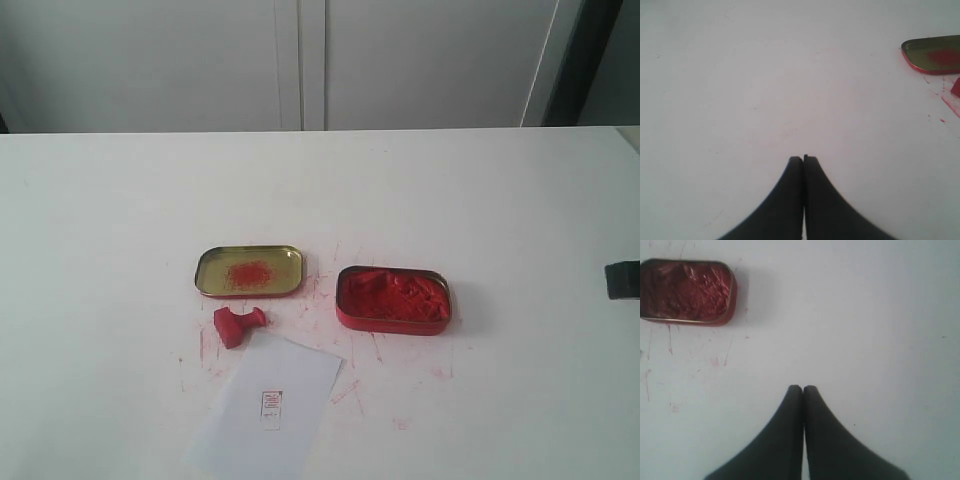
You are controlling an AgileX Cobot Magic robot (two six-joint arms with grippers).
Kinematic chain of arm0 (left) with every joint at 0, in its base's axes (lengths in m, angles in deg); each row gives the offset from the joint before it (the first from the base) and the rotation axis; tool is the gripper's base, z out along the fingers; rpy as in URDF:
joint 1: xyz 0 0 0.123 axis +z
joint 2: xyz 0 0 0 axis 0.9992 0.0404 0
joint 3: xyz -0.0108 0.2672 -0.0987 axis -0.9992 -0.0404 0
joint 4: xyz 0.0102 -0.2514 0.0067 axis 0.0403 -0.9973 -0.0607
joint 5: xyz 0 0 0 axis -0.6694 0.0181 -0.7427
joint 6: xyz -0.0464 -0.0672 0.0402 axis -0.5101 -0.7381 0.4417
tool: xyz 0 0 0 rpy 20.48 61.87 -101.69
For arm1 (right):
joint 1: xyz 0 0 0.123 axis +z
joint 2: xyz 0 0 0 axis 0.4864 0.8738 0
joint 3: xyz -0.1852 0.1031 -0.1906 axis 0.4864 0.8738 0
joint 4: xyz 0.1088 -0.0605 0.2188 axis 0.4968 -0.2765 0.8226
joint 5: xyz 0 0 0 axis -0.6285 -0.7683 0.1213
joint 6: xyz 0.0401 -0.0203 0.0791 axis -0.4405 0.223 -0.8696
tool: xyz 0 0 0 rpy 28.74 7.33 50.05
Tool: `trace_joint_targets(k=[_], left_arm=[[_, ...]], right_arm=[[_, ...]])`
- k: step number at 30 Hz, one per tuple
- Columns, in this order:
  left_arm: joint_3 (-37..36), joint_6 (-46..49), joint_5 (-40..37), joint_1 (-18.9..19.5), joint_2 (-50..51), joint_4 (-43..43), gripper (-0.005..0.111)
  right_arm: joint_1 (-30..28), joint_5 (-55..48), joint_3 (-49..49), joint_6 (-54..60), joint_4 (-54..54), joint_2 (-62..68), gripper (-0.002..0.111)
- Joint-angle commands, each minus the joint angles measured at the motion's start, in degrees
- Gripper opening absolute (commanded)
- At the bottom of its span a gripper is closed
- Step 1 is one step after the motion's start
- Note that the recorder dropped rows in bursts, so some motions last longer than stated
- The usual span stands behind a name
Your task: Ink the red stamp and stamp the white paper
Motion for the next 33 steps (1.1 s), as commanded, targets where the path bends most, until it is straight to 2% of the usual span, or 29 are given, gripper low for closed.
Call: trace_joint_targets(k=[1, 16, 26, 33], left_arm=[[-0.2, -0.1, 0.0, 0.1, -0.3, 0.0, 0.0], [-0.2, -0.1, 0.0, 0.1, -0.3, 0.0, 0.0], [-0.2, -0.1, 0.0, 0.1, -0.3, 0.0, 0.0], [-0.2, -0.1, 0.0, 0.1, -0.3, 0.0, 0.0]], right_arm=[[-0.7, 2.6, 2.6, 0.6, -0.2, -7.4, 0.0], [-0.7, 13.1, 11.4, 3.1, -0.2, -25.4, 0.0], [-0.7, 27.3, 18.2, 3.8, -1.5, -26.3, 0.0], [-0.7, 27.2, 18.7, 3.8, -1.5, -26.3, 0.0]])
